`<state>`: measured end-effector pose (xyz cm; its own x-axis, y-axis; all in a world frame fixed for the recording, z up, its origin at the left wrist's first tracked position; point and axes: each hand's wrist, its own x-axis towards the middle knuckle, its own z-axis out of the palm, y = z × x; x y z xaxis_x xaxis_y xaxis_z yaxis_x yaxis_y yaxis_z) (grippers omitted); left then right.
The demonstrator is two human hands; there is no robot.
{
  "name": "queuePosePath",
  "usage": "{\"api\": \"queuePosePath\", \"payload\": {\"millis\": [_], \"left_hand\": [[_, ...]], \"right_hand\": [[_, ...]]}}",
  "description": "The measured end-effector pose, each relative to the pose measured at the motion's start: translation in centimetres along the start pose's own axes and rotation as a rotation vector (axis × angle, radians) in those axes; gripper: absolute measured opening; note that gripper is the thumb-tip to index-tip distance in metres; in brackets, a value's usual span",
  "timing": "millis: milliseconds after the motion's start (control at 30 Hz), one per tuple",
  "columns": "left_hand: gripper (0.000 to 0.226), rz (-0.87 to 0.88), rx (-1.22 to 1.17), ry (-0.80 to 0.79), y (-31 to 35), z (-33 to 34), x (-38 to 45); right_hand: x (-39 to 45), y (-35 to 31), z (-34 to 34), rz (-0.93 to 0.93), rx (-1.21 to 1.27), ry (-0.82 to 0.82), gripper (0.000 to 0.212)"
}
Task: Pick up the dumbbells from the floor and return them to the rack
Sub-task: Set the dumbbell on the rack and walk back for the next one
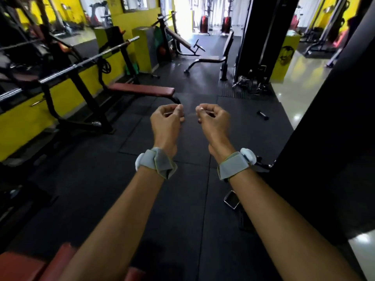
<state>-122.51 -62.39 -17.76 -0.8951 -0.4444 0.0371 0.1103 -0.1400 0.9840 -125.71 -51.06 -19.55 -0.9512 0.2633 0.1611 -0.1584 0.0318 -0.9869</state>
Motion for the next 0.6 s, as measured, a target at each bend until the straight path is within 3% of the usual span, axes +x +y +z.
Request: {"api": "queuePosePath", "payload": {"millis": [233, 300, 600], "left_hand": [[0.012, 0.022, 0.079, -0.13, -4.4, 5.9, 16.4], [0.013, 0.03, 0.098, -0.154, -4.8, 6.2, 17.6], [0.013, -0.014, 0.215, -0.192, -9.7, 15.7, 41.3]], "right_hand": [[15.4, 5.4, 5.3, 0.024, -0.044, 0.117, 0.007], [16.9, 6.0, 5.4, 0.014, -0.058, 0.101, 0.006], [43.0, 12.0, 13.7, 0.052, -0.016, 0.133, 0.01]]}}
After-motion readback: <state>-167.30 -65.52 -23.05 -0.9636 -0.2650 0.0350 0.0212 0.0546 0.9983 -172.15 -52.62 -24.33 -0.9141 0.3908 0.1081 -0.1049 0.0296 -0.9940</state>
